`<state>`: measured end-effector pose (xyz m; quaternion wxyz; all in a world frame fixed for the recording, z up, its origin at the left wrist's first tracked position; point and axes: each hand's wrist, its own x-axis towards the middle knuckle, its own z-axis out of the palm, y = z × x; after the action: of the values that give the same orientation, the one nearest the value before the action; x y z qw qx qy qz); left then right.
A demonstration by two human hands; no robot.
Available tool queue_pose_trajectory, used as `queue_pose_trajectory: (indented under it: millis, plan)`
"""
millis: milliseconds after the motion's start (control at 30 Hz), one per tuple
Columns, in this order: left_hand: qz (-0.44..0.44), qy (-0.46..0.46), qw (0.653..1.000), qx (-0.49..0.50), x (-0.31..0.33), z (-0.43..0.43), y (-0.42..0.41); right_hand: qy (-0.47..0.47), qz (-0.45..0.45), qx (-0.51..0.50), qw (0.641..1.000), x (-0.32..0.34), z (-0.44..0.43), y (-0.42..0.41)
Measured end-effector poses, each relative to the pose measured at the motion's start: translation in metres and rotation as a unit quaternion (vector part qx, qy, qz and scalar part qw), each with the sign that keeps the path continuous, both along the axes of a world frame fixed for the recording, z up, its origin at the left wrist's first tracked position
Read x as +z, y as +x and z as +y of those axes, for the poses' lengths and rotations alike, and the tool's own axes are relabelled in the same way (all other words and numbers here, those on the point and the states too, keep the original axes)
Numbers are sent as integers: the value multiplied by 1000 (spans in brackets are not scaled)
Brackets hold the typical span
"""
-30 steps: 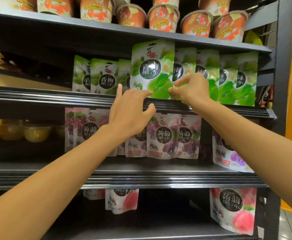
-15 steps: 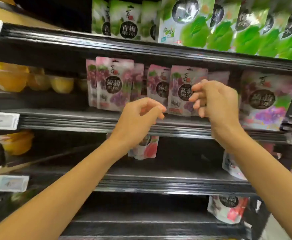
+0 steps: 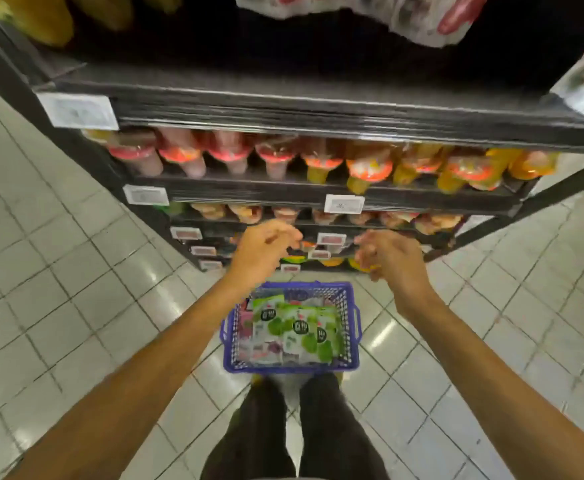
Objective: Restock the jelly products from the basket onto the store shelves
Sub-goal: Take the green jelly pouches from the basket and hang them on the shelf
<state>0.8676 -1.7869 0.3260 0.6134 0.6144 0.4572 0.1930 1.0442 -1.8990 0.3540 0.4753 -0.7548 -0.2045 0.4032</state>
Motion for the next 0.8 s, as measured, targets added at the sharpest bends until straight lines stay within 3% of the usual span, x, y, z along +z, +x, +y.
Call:
queue_pose_trajectory:
  millis: [333, 500, 667, 800]
  plan:
    - [160, -159, 970, 93, -299, -74, -42, -172, 103, -53, 978, -308, -44, -20]
    - [213, -217, 946, 116, -444, -90, -54, -250, 68, -41, 965, -451, -53, -22]
    - [293, -235, 913, 162, -572, -83, -60, -365, -2, 76, 928, -579, -60, -22]
    - [355, -246, 897, 94, -624, -68, -55, -442, 18, 75, 894, -641, -51, -39]
